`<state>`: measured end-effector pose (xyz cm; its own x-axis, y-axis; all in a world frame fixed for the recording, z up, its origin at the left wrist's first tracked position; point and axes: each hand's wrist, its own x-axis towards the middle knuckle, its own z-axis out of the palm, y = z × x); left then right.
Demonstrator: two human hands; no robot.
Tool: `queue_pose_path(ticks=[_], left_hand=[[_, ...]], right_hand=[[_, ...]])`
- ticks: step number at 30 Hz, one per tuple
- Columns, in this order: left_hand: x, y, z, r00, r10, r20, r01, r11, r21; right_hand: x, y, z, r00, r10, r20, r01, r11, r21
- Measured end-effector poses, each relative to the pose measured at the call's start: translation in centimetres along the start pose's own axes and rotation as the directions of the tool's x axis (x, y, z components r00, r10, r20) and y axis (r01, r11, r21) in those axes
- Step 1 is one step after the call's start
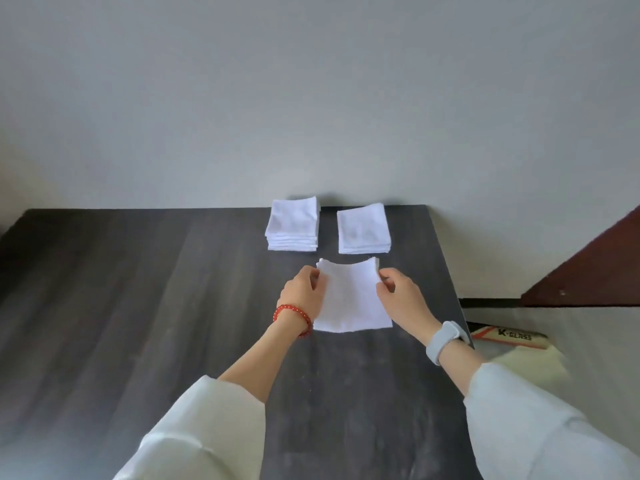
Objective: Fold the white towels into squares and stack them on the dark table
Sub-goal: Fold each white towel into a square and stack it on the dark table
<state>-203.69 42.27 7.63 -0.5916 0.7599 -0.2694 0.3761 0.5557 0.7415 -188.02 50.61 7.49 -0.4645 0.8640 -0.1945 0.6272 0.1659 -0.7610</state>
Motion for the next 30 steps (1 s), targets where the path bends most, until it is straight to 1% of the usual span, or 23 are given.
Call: queue_pose_path(ticks=[3,6,10,13,19,22,26,29,30], left_hand=[[5.2,3.1,1.4,0.999,0.042,0.009,-0.042,0.999,-0.006],[10.8,5.3,2.8,0.999,0.036,-0.022,-0.037,0.999,-0.036],[17.1,6.8,5.0,0.996,-0.024,-0.081,0.021,0.999,-0.035],[20.5,7.1,6.7,0.994,-0.048,-0.093,0.049,0.999,0.017],[24.4,5.8,9.5,0.993,-0.074,-0.091,0.088,0.983,0.160],[25.2,5.2,10.3,0.988,-0.113,-0.109,0.128,0.981,0.148],[26.1,4.3,10.7,0.985,-0.120,-0.121,0.137,0.981,0.139],[26.3,4.3,10.9,0.989,-0.067,-0.128,0.087,0.985,0.151],[26.2,4.2,11.1,0.990,-0.015,-0.143,0.042,0.982,0.183]], right_hand=[[5.3,0.2,-2.1,0.996,-0.021,-0.089,0.022,1.000,0.018],[11.4,0.6,-3.5,0.988,-0.055,-0.145,0.056,0.998,-0.001],[18.3,1.7,-3.9,0.981,-0.070,-0.178,0.069,0.998,-0.014],[21.8,2.9,-3.5,0.984,-0.048,-0.170,0.045,0.999,-0.020],[25.1,5.3,-1.9,0.992,0.008,-0.128,-0.013,0.999,-0.039],[25.9,6.4,-1.5,0.994,0.026,-0.107,-0.033,0.997,-0.070],[26.7,7.0,-0.7,0.993,0.014,-0.117,-0.023,0.997,-0.070],[27.1,7.1,-0.4,0.987,0.021,-0.160,-0.042,0.991,-0.127],[27.1,7.0,-0.3,0.983,0.019,-0.184,-0.050,0.985,-0.167]])
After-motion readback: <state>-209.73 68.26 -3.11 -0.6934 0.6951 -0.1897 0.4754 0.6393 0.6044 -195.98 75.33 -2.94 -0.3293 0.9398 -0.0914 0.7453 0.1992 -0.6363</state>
